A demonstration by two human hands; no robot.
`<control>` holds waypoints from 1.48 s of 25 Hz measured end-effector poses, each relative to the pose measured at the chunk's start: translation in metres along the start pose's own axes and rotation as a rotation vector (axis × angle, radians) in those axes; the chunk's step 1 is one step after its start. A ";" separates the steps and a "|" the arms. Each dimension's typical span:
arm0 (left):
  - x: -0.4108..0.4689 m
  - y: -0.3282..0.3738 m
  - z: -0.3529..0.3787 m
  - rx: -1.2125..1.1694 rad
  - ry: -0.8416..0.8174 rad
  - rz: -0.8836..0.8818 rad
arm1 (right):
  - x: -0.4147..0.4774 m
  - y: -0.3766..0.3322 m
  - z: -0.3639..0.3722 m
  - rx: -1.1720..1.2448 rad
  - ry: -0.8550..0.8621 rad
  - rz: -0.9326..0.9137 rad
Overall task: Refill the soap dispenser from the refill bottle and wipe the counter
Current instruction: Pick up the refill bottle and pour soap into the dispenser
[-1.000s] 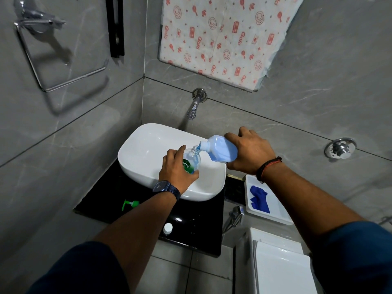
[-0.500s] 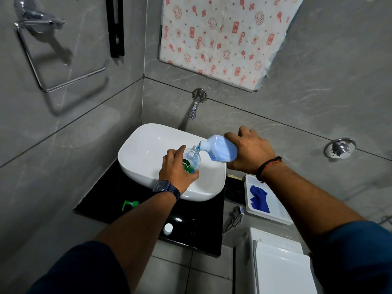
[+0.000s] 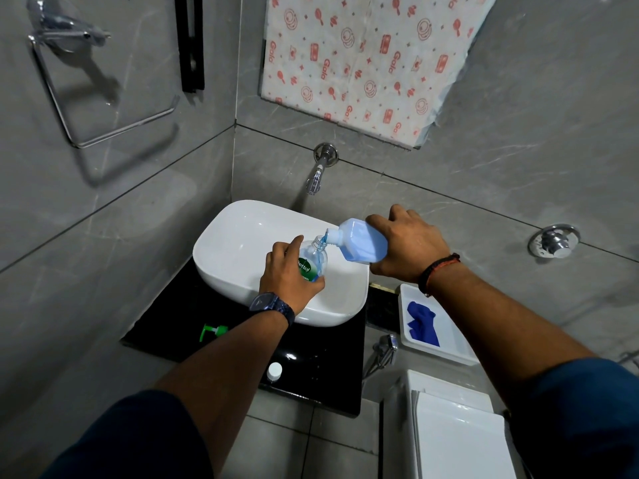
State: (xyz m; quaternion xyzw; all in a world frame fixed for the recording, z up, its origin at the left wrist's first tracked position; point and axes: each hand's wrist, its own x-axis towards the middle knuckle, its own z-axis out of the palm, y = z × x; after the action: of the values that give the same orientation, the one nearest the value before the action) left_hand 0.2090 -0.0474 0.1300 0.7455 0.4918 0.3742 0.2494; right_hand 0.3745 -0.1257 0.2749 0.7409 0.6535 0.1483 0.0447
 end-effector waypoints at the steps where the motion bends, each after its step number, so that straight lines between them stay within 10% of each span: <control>1: 0.000 0.000 0.000 0.001 0.000 -0.001 | 0.000 0.000 0.000 0.000 -0.001 0.000; 37: 0.000 -0.001 -0.002 0.014 0.004 -0.002 | -0.001 -0.003 -0.004 -0.017 0.017 -0.011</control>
State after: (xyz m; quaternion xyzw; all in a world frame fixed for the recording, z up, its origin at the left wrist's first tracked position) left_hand 0.2070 -0.0470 0.1302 0.7462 0.4957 0.3718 0.2435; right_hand 0.3704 -0.1268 0.2778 0.7356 0.6566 0.1601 0.0464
